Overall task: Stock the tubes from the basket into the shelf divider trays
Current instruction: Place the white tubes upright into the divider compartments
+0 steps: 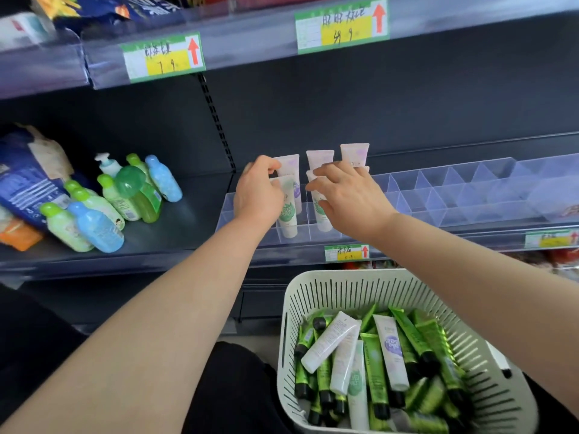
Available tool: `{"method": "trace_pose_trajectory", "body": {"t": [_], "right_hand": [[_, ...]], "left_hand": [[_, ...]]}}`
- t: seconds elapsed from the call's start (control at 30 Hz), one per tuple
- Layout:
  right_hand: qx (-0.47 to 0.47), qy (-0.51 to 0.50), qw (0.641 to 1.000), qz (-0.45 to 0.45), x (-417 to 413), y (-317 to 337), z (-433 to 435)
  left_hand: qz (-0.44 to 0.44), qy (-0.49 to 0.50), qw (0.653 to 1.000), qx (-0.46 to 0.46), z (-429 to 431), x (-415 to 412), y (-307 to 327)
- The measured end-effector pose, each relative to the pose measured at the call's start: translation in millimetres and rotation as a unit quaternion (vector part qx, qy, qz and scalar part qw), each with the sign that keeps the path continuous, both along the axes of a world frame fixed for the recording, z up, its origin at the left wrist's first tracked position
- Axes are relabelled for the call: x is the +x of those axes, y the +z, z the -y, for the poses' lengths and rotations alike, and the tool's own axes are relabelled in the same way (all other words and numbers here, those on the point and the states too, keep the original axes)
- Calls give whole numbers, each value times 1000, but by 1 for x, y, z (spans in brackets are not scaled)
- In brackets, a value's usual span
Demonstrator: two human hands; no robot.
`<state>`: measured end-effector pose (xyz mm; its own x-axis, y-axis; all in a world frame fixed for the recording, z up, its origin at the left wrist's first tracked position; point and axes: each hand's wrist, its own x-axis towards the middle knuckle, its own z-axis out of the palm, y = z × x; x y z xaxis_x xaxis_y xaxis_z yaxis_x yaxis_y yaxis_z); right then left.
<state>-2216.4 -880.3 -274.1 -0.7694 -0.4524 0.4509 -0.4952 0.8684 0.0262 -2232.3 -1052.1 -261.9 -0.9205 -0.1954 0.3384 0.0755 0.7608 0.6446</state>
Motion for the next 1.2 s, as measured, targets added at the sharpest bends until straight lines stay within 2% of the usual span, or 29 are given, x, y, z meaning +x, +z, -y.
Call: {"method": "trace_pose_trajectory", "body": {"t": [0.13, 0.23, 0.33, 0.47, 0.57, 0.67, 0.77, 0.87, 1.2], "right_hand": [[-1, 10, 1000, -14, 19, -11, -6], [-7, 14, 1000, -18, 35, -25, -15], [-4, 11, 1000, -5, 54, -48, -27], [26, -15, 997, 76, 79, -92, -48], [51, -46, 982, 175, 94, -122, -67], [86, -82, 959, 259, 103, -147, -84], [112, -122, 922, 351, 106, -169, -97], [107, -146, 891, 416, 106, -186, -103], [134, -136, 869, 457, 87, -221, -86]], "left_hand": [[-56, 19, 996, -62, -3, 21, 4], [-96, -15, 992, -81, -8, 40, -3], [-89, -66, 990, -88, -19, 59, -23], [-5, -127, 990, -68, -35, 77, -68], [114, -138, 980, -89, -46, 86, -102], [266, -152, 945, -116, -53, 90, -137], [351, -162, 909, -155, -56, 96, -163], [374, -173, 892, -188, -57, 101, -181], [331, -191, 882, -275, -65, 104, -215]]}}
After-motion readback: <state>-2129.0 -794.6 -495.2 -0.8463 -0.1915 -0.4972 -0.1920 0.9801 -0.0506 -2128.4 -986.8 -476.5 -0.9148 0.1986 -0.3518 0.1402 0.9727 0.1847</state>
